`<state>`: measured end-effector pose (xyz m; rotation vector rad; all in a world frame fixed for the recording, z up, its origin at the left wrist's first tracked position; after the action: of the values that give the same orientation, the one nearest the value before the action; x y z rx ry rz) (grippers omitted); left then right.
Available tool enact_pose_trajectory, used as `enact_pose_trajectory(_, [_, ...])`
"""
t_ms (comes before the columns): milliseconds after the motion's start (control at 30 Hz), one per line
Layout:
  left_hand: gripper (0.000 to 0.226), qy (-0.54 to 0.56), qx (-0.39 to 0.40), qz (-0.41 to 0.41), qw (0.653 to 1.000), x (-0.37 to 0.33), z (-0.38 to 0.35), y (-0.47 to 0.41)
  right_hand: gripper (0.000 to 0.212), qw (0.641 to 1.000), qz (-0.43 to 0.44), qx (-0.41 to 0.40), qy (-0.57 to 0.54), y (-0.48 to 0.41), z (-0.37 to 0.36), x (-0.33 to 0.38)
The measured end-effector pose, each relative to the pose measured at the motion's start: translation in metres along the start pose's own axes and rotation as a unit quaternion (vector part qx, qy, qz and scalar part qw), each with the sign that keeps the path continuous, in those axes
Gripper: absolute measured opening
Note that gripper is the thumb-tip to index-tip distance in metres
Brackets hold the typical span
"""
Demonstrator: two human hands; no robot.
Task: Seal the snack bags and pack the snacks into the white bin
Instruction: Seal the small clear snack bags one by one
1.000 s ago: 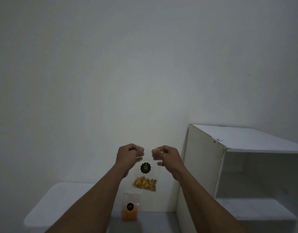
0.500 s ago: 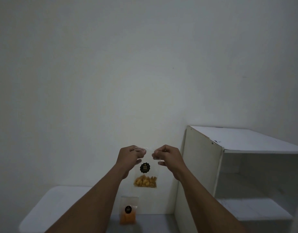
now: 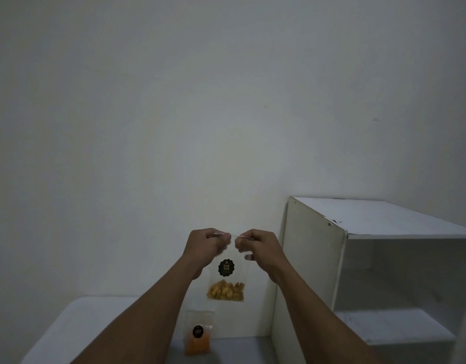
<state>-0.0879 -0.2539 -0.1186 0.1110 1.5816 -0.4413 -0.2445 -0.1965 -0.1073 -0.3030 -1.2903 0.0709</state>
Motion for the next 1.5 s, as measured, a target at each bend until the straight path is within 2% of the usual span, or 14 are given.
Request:
enact_pose_trajectory(133, [0.008, -0.046, -0.010, -0.029, 0.998, -0.006, 0.001, -0.003, 0.014, 1.000, -0.011, 0.010, -0.023, -0.002, -0.002, -0.004])
enact_pose_trajectory(333, [0.019, 0.043, 0.020, 0.003, 0.999, 0.000, -0.002, -0.001, 0.009, 0.999, 0.012, -0.014, 0.029, -0.007, 0.007, 0.006])
enact_pose_trajectory(433, [0.021, 0.003, -0.016, -0.016, 1.000, -0.001, 0.005, -0.005, 0.009, 0.999, 0.014, -0.026, 0.022, -0.008, 0.009, 0.003])
enact_pose_trajectory(533, [0.025, -0.044, -0.059, -0.036, 0.997, -0.002, 0.013, -0.012, 0.008, 0.998, 0.005, -0.042, -0.043, -0.007, 0.008, -0.005])
enact_pose_trajectory(633, [0.025, -0.026, -0.080, -0.031, 0.996, 0.000, 0.018, -0.015, 0.009, 0.995, -0.004, -0.044, -0.092, -0.007, 0.010, -0.008])
enact_pose_trajectory(767, [0.018, 0.058, -0.011, 0.014, 0.998, 0.001, 0.006, -0.010, 0.007, 0.996, -0.001, -0.047, -0.074, -0.009, 0.018, -0.005])
enact_pose_trajectory(833, [0.021, 0.055, 0.011, 0.021, 0.998, 0.003, 0.001, -0.009, 0.007, 0.997, 0.002, -0.043, -0.065, -0.010, 0.017, -0.002])
enact_pose_trajectory(1100, [0.014, -0.035, -0.005, -0.030, 0.999, -0.004, 0.003, -0.017, 0.013, 1.000, 0.001, -0.011, -0.014, -0.010, 0.010, -0.001])
enact_pose_trajectory(1267, [0.018, 0.027, 0.028, -0.006, 0.999, 0.000, -0.005, -0.011, 0.006, 0.999, 0.015, -0.035, 0.000, -0.011, 0.018, 0.001])
enact_pose_trajectory(1367, [0.014, 0.056, 0.010, 0.000, 0.998, 0.001, -0.003, -0.012, 0.008, 0.998, 0.016, -0.057, -0.018, -0.010, 0.021, -0.005])
enact_pose_trajectory(1500, [0.011, 0.035, -0.013, -0.020, 0.999, -0.001, 0.002, -0.015, 0.012, 0.999, 0.012, -0.040, -0.023, -0.007, 0.015, -0.011])
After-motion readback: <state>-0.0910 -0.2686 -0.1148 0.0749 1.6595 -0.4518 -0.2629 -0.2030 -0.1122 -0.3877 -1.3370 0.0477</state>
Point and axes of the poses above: each hand's wrist, its own y-axis away from the middle knuckle, its own z-axis out of the back of the hand, x = y × z, the point moved 5 cm from there along -y, towards the middle knuckle, and after that the axes turned 6 degrees about x, right-handed, at the moved point
